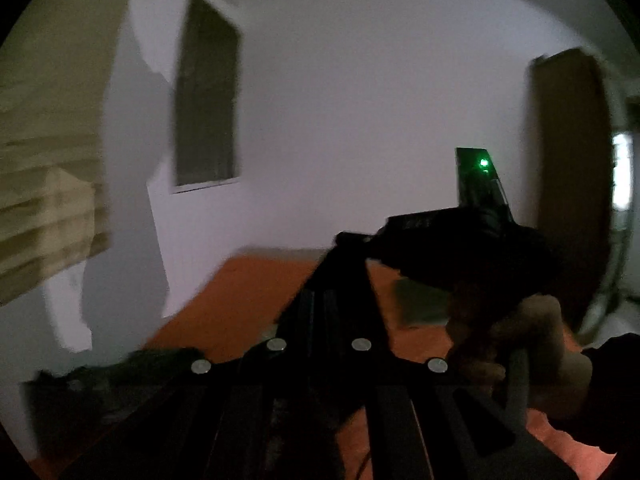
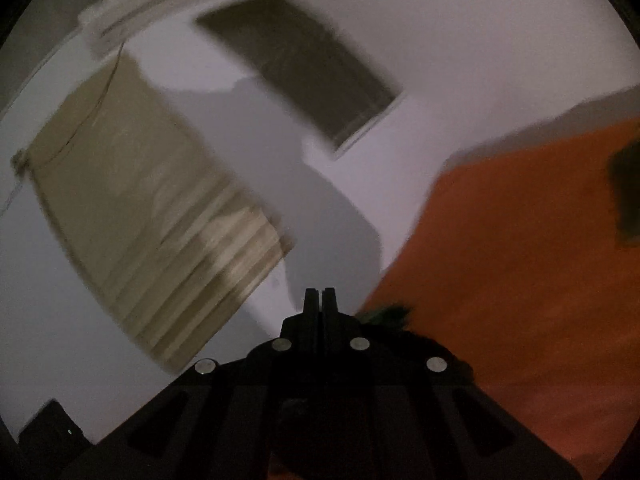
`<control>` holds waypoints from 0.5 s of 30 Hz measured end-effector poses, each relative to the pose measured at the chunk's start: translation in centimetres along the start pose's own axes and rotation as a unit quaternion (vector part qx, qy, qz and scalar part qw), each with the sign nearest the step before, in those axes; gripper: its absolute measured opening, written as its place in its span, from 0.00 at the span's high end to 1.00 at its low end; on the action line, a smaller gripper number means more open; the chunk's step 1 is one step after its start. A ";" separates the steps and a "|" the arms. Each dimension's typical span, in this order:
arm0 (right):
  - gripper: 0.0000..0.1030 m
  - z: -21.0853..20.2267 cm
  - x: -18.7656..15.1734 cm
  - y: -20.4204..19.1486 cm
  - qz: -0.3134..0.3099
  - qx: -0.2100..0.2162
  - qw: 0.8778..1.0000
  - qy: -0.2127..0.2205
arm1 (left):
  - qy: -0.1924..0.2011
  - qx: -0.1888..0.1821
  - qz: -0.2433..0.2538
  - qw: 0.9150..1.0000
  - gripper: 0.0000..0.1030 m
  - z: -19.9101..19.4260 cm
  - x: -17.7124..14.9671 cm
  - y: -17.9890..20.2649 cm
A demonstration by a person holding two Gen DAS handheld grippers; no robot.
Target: Fold clothes
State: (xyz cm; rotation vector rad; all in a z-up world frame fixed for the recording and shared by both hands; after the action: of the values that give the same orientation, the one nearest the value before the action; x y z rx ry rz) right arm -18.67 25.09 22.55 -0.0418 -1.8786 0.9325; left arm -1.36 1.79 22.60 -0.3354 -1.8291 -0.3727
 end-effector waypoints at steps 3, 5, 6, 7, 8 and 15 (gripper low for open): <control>1.00 -10.8 4.6 1.2 -0.048 -0.041 0.992 0.108 | -0.020 -0.053 -0.002 0.998 0.95 2.5 -1.5 3.1; 1.00 -16.2 6.7 1.5 -0.084 -0.080 0.985 0.131 | -0.055 -0.076 -0.008 0.996 0.95 5.0 -3.6 4.0; 1.00 -18.2 7.2 2.3 -0.086 -0.110 0.982 0.128 | -0.079 -0.086 -0.015 0.993 0.95 6.4 -4.9 4.3; 1.00 -20.0 7.2 3.2 -0.088 -0.137 0.979 0.122 | -0.104 -0.096 -0.023 0.990 0.94 7.9 -6.2 4.7; 1.00 -21.7 7.2 4.1 -0.091 -0.165 0.975 0.116 | -0.129 -0.098 -0.029 0.986 0.93 9.2 -7.5 5.2; 1.00 -23.2 -1.9 14.5 -0.008 -0.258 0.966 -0.028 | -0.288 -0.069 -0.093 0.951 0.61 16.8 -17.7 5.2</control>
State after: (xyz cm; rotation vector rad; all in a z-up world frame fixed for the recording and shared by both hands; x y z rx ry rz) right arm -4.64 47.96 16.95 -0.3160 -2.1263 0.4146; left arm -8.85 12.87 1.58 -0.3973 -2.4238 -0.5805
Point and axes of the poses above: each gripper's, at about its wrist camera, not at the fingertips, and z roughly the way its jaws point, y to its right, x to its top, the point moved 4 cm from there along z, roughly the way its jaws point, and after that the axes turned 4 degrees about -z, right-handed, at the moved point
